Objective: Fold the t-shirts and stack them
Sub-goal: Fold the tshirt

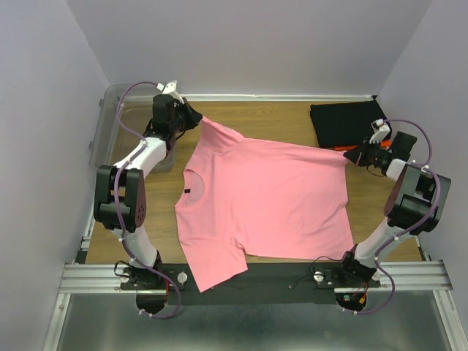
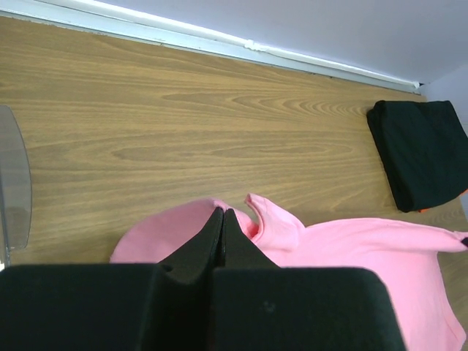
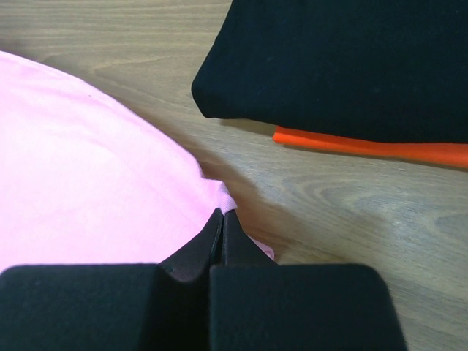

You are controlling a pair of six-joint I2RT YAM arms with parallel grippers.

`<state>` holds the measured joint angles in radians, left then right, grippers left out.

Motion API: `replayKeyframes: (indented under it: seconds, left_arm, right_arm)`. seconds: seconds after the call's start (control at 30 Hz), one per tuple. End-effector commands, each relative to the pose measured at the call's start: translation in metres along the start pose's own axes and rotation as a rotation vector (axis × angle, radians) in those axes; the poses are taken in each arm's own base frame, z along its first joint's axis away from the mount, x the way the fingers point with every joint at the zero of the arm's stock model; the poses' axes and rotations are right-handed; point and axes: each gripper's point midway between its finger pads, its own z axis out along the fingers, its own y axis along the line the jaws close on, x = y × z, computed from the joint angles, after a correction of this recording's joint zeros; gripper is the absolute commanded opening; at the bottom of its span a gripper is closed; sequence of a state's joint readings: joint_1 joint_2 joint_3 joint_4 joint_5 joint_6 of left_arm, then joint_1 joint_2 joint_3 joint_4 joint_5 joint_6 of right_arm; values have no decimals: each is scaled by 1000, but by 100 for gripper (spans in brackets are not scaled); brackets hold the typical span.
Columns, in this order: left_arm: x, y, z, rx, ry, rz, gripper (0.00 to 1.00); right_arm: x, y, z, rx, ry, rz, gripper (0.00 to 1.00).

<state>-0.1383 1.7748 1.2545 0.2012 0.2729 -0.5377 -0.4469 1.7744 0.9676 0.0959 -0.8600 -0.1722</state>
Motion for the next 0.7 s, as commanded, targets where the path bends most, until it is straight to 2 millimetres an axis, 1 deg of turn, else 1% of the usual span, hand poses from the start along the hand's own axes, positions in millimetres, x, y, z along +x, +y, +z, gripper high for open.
replayKeyframes:
  seconds: [0.0, 0.23, 0.27, 0.4, 0.57, 0.67]
  left_arm:
    - [-8, -9, -11, 43, -22, 30, 0]
    - [-1, -9, -18, 45, -7, 30, 0]
    - [2, -9, -20, 43, 0, 29, 0]
    - [7, -6, -25, 35, 6, 28, 0]
    - [9, -8, -32, 40, 7, 28, 0]
    - [7, -11, -38, 44, -1, 34, 0]
  right_arm:
    - [-6, -1, 1, -26, -20, -17, 1]
    - [-7, 0, 0, -30, -22, -20, 0]
    - [-6, 1, 0, -32, -21, -19, 1]
    - [-6, 0, 0, -26, -19, -19, 1]
    - [-3, -1, 1, -24, -13, -13, 1]
    - [-3, -2, 0, -21, -14, -18, 1]
